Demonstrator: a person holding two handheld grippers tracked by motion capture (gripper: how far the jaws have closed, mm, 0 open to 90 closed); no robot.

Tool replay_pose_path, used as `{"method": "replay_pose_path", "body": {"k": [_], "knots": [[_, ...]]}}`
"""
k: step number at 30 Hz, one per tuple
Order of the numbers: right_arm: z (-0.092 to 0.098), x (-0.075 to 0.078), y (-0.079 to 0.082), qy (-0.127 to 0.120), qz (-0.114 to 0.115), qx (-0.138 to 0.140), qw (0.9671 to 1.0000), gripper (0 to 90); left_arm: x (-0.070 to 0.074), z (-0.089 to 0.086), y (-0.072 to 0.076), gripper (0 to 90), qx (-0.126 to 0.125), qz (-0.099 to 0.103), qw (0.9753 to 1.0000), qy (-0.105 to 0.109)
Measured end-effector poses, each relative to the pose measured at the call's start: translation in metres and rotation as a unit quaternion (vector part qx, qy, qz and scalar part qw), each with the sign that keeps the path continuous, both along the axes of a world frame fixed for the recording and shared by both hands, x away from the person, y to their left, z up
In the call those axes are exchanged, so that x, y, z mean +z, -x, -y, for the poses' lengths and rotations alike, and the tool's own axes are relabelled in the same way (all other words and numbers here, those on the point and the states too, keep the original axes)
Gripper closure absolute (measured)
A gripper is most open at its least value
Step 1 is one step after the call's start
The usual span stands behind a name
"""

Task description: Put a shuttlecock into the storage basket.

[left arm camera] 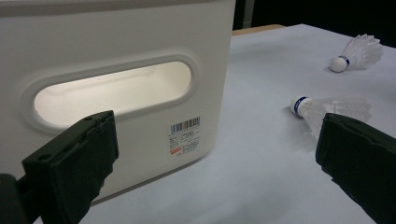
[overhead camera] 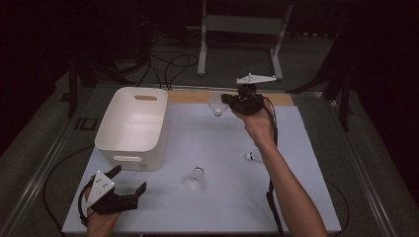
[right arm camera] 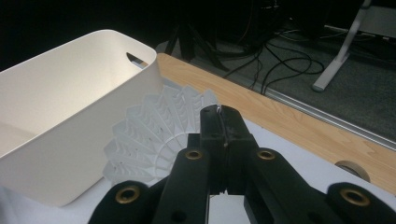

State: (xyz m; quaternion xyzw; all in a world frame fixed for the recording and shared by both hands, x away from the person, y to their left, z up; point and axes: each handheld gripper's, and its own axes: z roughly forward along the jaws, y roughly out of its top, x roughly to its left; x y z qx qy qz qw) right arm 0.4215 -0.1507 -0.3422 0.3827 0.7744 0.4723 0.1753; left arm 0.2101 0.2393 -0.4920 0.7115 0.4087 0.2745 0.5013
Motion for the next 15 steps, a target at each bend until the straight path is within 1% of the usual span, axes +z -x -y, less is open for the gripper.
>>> {"method": "replay_pose_path", "body": {"k": [15], "knots": [[-0.0079,0.0043,0.0029,-0.005,0.004,0.009,0.9999,89.4,0.0003,-0.0003,0.0004,0.0,0.001,0.002,1.0,0.001]]}}
